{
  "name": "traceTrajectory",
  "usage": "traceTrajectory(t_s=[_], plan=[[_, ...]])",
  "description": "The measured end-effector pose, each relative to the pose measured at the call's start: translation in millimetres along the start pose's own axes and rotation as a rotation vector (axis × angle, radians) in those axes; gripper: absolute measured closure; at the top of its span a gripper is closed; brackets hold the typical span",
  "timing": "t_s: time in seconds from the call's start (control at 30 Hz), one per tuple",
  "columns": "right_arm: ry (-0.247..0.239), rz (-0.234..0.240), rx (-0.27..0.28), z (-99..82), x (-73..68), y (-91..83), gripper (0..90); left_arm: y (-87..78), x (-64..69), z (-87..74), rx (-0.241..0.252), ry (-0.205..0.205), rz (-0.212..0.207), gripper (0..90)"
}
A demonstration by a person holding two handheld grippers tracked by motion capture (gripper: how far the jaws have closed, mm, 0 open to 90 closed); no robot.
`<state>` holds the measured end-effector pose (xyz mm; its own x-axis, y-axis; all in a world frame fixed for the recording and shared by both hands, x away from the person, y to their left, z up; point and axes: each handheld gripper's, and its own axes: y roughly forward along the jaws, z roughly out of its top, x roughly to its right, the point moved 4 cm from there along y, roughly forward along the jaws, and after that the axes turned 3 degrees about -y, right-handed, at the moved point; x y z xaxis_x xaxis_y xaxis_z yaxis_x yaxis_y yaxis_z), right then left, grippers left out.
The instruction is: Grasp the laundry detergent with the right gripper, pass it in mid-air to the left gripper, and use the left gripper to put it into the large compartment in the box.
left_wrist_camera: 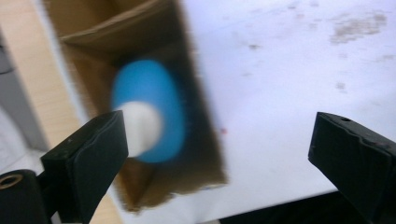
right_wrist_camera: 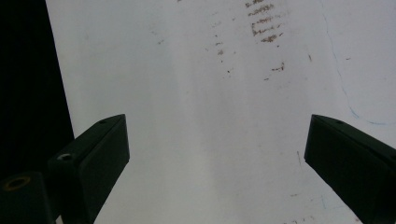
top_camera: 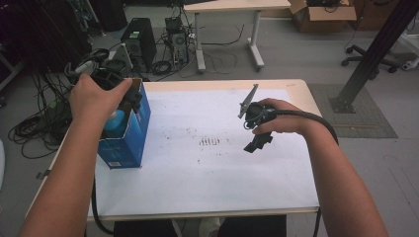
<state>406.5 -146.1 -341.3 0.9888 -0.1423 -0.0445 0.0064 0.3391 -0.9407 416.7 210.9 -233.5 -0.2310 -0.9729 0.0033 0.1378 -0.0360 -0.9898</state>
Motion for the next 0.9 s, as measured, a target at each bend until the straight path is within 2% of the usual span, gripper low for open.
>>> traceTrajectory(t_s=[0.07, 0.1, 0.13, 0.17, 0.23, 0.37, 0.4, 0.43, 0.47, 0.5, 0.6, 0.73, 0.77, 0.9], plan=[[0.002, 0.000, 0.000, -1.0, -0.3, -0.1, 6.8, -0.9, 4.7, 0.3, 0.000, 0.039, -0.025, 4.9], [0.002, 0.000, 0.000, -1.0, -0.3, -0.1, 6.8, -0.9, 4.7, 0.3, 0.000, 0.039, -0.025, 4.8], [0.002, 0.000, 0.001, -2.4, -0.5, -0.8, 6.8, -1.1, 6.1, 0.5, -0.003, 0.046, -0.020, 4.8], [0.004, 0.001, -0.001, -3.4, -0.7, -1.2, 6.8, -0.3, 8.8, 1.0, -0.018, 0.058, 0.007, 4.6], [0.006, -0.004, -0.001, -5.5, -0.7, -1.7, 6.8, -0.1, 11.2, 1.2, -0.024, 0.075, 0.010, 4.8], [0.011, -0.008, 0.000, -8.8, -0.7, -4.6, 6.8, -1.1, 17.2, 2.0, -0.021, 0.133, 0.006, 4.8], [0.011, -0.008, 0.000, -8.8, -0.7, -4.6, 6.8, -1.1, 17.2, 2.0, -0.021, 0.133, 0.006, 4.7], [0.013, -0.009, -0.001, -9.5, -0.8, -5.3, 6.8, -1.5, 18.9, 2.5, -0.020, 0.160, 0.001, 4.7], [0.012, -0.011, -0.001, -10.4, -0.8, -6.7, 6.8, -2.9, 22.2, 3.0, -0.025, 0.207, -0.006, 5.0], [0.014, -0.012, 0.002, -10.5, -1.2, -7.1, 6.8, -3.2, 23.3, 3.5, -0.034, 0.225, -0.005, 4.7], [0.014, -0.016, 0.001, -11.1, -2.1, -8.7, 6.8, -5.0, 25.6, 4.2, -0.056, 0.246, -0.024, 5.0], [0.007, -0.020, 0.001, -10.5, -4.7, -11.0, 6.9, -11.6, 27.6, 6.3, -0.041, 0.276, -0.043, 4.6], [0.005, -0.021, 0.000, -10.5, -5.5, -11.3, 6.8, -17.1, 30.1, 7.9, -0.034, 0.308, -0.055, 4.7], [0.001, -0.026, -0.001, -9.9, -7.3, -13.2, 6.9, -29.4, 37.8, 11.7, -0.014, 0.380, -0.058, 4.6]])
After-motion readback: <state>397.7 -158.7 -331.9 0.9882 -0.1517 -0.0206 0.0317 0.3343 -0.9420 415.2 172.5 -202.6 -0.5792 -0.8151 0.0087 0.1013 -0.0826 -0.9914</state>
